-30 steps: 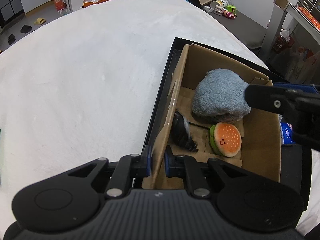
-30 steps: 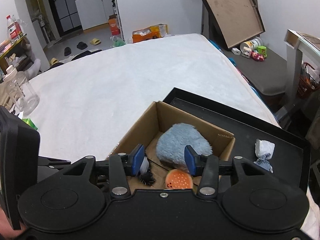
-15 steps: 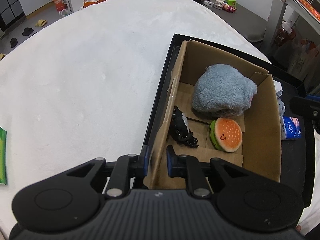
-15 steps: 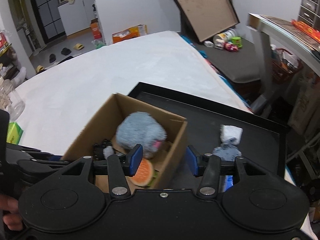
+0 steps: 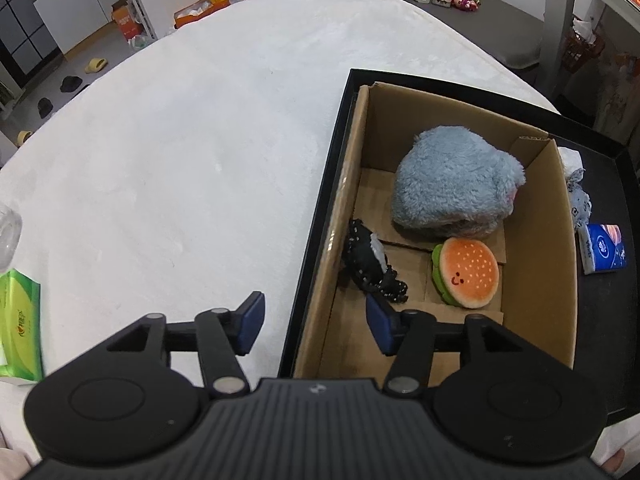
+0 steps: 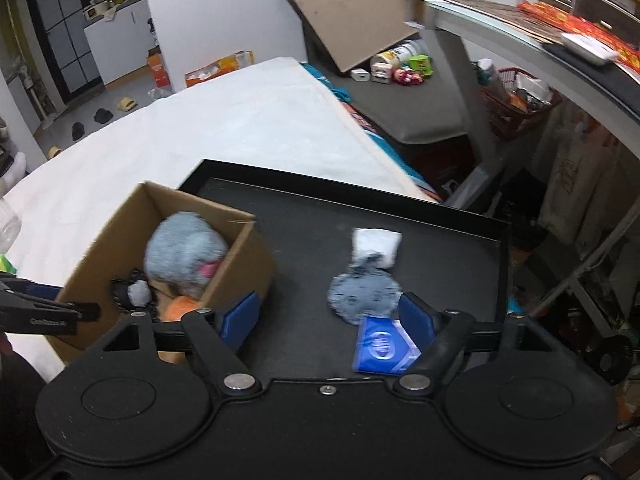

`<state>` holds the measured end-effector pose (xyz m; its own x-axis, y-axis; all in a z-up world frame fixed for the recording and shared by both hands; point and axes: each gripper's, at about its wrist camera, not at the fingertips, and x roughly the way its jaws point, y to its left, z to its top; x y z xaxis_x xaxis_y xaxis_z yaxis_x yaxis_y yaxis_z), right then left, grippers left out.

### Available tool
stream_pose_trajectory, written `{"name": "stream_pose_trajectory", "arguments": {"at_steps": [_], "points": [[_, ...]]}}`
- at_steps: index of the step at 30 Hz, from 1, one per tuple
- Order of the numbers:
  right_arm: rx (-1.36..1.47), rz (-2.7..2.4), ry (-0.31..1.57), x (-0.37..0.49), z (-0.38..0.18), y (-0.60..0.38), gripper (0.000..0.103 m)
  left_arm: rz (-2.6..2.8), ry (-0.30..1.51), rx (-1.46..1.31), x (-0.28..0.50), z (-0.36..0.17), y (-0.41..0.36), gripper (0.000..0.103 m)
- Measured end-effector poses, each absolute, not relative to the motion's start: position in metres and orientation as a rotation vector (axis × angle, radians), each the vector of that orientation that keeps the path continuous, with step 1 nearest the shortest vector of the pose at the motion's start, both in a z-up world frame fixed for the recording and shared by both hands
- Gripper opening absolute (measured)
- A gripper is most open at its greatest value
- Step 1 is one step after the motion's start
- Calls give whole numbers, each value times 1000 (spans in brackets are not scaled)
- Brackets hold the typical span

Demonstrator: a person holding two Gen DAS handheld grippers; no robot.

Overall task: Organize soft objects
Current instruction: 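Move the right tool back over the tray toward the blue tissue pack, then close the right tool on the blue tissue pack and lift it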

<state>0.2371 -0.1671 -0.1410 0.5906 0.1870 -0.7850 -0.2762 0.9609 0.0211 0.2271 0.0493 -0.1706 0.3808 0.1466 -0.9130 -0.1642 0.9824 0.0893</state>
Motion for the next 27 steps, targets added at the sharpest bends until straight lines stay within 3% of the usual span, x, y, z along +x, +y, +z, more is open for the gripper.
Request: {"name": "stream_pose_trajectory", "arguments": {"at_steps": [9, 27], "points": [[-21, 230, 931, 249, -164, -204, 88, 223, 1178, 54, 237, -176, 31, 68], [-10, 179, 1065, 264, -232, -215, 90, 280, 1230, 136, 244, -197, 11, 69]]}}
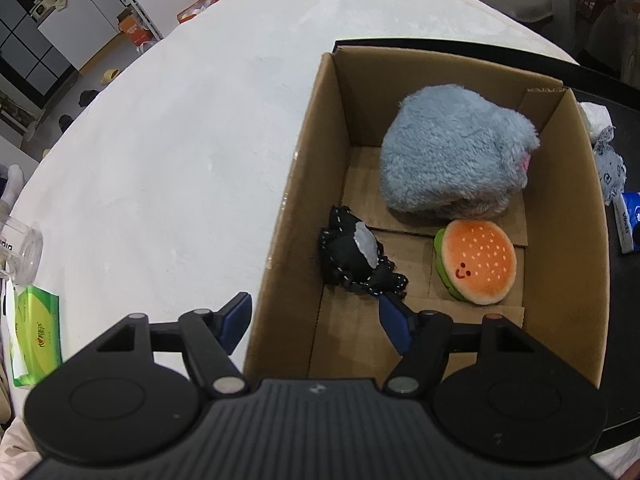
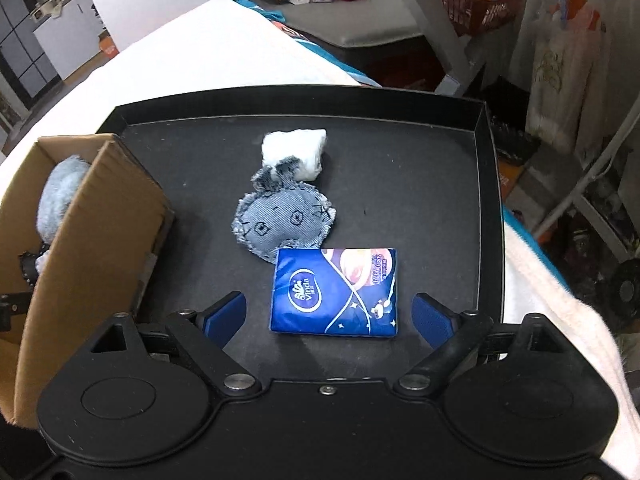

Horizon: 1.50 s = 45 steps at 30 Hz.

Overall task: Organize soft objects
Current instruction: 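Close the right tool on the blue tissue pack and lift it, then carry the tissue pack with the right tool into the box and release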

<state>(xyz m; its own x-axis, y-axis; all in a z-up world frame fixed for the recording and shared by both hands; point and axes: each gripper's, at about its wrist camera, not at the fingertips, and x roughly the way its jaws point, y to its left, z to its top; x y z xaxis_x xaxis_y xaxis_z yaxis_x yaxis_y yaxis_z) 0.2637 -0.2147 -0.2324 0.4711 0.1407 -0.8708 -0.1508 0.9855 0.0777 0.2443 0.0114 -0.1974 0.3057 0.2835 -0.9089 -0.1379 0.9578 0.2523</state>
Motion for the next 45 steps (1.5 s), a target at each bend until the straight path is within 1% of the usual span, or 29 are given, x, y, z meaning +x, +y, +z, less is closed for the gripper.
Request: {"name": "stream_pose_trajectory", "arguments": {"at_steps": [5, 7, 8, 9, 16, 32, 34, 38, 43, 44, 45], "points": [[-40, 171, 1077, 266, -243, -212, 89, 284, 1244, 149, 243, -201, 8, 69], [-53, 161, 1076, 266, -245, -213, 82, 283, 1242, 151, 241, -200, 6, 69], [-49, 167, 1079, 266, -246, -214, 73, 280, 1240, 151, 241, -200, 5, 69], [-44, 166, 1079, 266, -246, -215, 72, 277, 1238, 149, 241, -200, 6, 69], [-28, 157, 1059, 260, -238, -217, 71, 275, 1235, 115, 234, -199, 15, 69], [-38, 249, 909, 233, -161, -174, 71, 246, 1153, 42, 218, -180, 35, 68], [-30, 268, 891, 230, -151, -165, 71, 243, 1152, 22, 219, -180, 40, 66], [-27, 307, 855, 225, -137, -145, 71, 230, 1152, 7, 217, -183, 40, 64], [-47, 348, 854, 221, -132, -123, 71, 211, 1162, -8, 212, -188, 41, 51], [-54, 358, 855, 220, -131, -118, 71, 211, 1164, -12, 211, -189, 42, 50], [-61, 367, 854, 220, -129, -113, 71, 212, 1171, -13, 211, -191, 43, 47]]}}
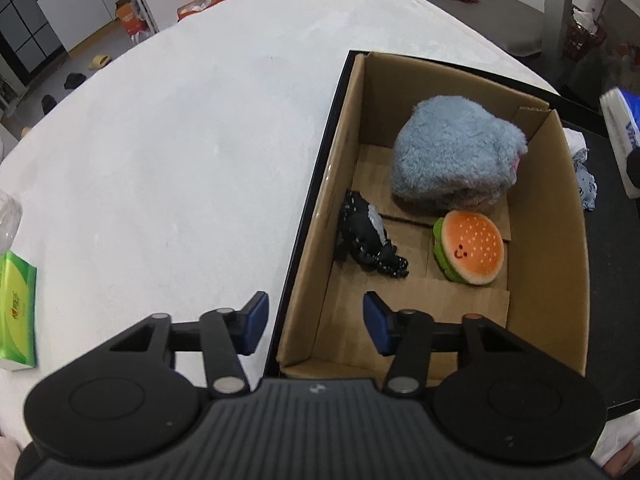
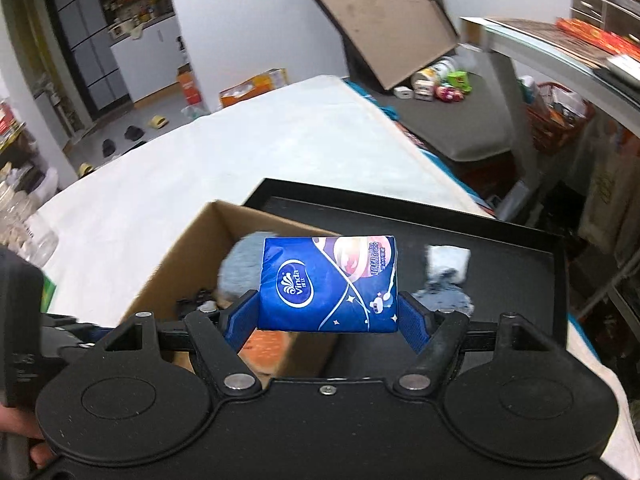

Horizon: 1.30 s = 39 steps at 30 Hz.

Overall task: Organize soft objects
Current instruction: 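Carry the tissue pack with the right tool into the box and release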

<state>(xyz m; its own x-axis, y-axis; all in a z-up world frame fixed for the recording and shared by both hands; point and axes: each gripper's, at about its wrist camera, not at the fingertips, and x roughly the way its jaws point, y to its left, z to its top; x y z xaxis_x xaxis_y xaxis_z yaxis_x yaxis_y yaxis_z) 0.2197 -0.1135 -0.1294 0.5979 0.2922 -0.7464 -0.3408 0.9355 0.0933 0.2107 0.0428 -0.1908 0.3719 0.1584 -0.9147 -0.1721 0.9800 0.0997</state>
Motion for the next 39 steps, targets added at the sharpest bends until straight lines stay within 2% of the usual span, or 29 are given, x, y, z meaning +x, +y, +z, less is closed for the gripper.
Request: {"name": "stream_pose_trajectory", "arguments": {"at_steps": [4, 14, 16, 29, 31, 33, 39], "points": [[-100, 400, 852, 217, -128, -95, 71, 203, 1185, -25, 209, -194, 45, 32], [-151, 423, 886, 217, -138, -60, 71, 189, 1192, -4, 208, -195, 47, 19], [-160, 425, 889, 217, -140, -54, 71, 181, 1192, -20, 207, -195, 49, 13], [-145, 395, 927, 226, -152, -35, 72, 135, 1180, -103, 205, -195, 68, 12], [-138, 396, 938, 228, -155, -34, 74, 128, 1182, -107, 204, -196, 70, 12], [-132, 399, 950, 228, -157, -34, 83, 117, 1183, -109, 203, -197, 71, 12], [-150, 387, 957, 227, -160, -37, 84, 105, 1185, -127, 203, -197, 76, 12]]}}
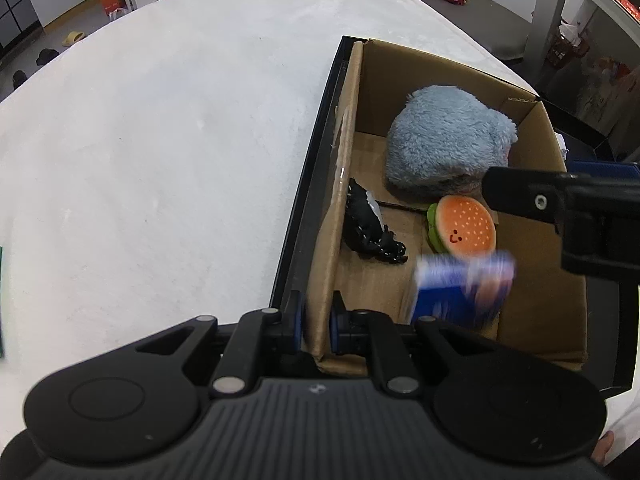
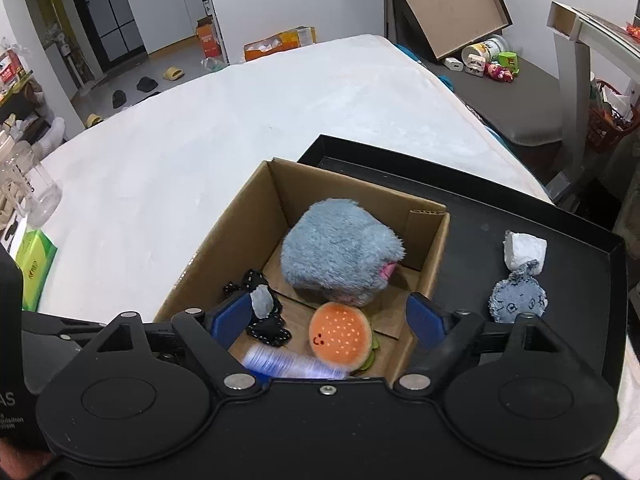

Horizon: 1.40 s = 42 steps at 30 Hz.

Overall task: Organize soft objects
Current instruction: 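Carry the tissue pack with the right tool into the box and release, then move the right tool to the denim plush cat and close on it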

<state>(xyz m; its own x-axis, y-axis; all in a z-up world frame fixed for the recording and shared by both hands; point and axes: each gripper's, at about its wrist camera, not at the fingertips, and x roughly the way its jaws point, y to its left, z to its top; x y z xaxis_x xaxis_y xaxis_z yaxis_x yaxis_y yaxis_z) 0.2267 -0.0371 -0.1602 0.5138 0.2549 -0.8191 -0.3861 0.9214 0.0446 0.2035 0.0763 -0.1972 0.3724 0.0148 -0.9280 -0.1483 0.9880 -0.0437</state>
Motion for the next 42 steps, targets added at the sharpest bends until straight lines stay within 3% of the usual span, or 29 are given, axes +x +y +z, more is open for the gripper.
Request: {"name": "stream_pose_trajectory", "arguments": {"at_steps": [20, 26, 30, 33, 42], "points": [[-141, 283, 870, 226, -124, -97, 88, 102, 1209, -82, 211, -201, 68, 13], [-103, 229, 896, 233, -140, -125, 88, 108, 1237, -70, 216, -200, 70, 22], [-62, 213, 919, 242, -154, -143, 88, 138, 1215, -23, 218, -195, 67, 44], [-46, 206, 927, 249, -162, -153, 88, 150, 1193, -9, 221, -190, 64, 52], [-30, 195, 910, 263, -192, -167, 88, 212, 1164, 32, 233, -184, 63, 58]]}}
